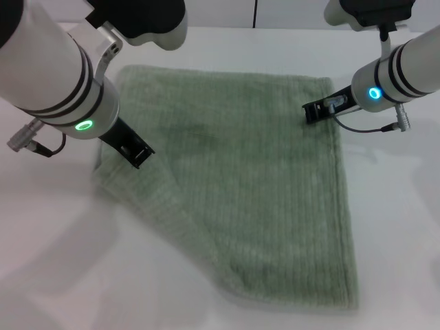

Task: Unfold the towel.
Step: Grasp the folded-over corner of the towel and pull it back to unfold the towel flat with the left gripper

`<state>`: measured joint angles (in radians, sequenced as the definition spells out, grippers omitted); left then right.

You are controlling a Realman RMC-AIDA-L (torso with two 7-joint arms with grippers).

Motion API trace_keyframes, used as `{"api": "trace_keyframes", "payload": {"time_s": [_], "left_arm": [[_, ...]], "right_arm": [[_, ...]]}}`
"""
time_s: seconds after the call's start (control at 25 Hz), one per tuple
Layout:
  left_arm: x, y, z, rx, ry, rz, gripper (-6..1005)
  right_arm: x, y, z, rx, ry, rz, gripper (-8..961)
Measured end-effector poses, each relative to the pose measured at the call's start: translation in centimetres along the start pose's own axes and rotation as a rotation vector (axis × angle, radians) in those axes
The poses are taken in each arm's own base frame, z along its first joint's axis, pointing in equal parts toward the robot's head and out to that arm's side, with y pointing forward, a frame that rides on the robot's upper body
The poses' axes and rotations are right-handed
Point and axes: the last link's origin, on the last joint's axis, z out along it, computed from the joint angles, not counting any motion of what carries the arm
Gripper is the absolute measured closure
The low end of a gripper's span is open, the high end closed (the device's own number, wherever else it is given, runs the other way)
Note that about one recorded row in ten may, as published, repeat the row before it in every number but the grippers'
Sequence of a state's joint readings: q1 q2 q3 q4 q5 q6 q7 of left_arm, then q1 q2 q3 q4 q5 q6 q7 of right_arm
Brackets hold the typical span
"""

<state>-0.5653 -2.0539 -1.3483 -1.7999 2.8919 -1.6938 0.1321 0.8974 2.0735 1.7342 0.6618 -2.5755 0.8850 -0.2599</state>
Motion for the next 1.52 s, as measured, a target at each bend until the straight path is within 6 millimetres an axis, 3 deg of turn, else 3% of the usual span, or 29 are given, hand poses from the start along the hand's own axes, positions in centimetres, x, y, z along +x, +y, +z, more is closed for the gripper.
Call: {"api": "trace_keyframes", "payload": {"time_s": [0.4,0.92,1.16,1.52], "left_arm": [[-1.4,-1.3,-0.4,0.007,-0.056,-0.092,989],[-2.2,-0.8,-0.7,0.0,-0.115,-0.187,986],[-3.5,-1.5,-1.3,0.032,-0.139,-0.299,985],[-3.6,-0.9,-1.3,0.014,-0.149,-0.331,984]], "right_arm": [[0.0,-0.1,0.0,0.002,-0.001,-0.002,942],[-0.2,0.0,-0.1,0.004,-0.006,-0.011,940],[-0.2,-0.1,-0.2,0.007,-0.008,-0.015,940],[-0.3,0.0,-0.3,0.005,-0.006,-0.019,939]]}}
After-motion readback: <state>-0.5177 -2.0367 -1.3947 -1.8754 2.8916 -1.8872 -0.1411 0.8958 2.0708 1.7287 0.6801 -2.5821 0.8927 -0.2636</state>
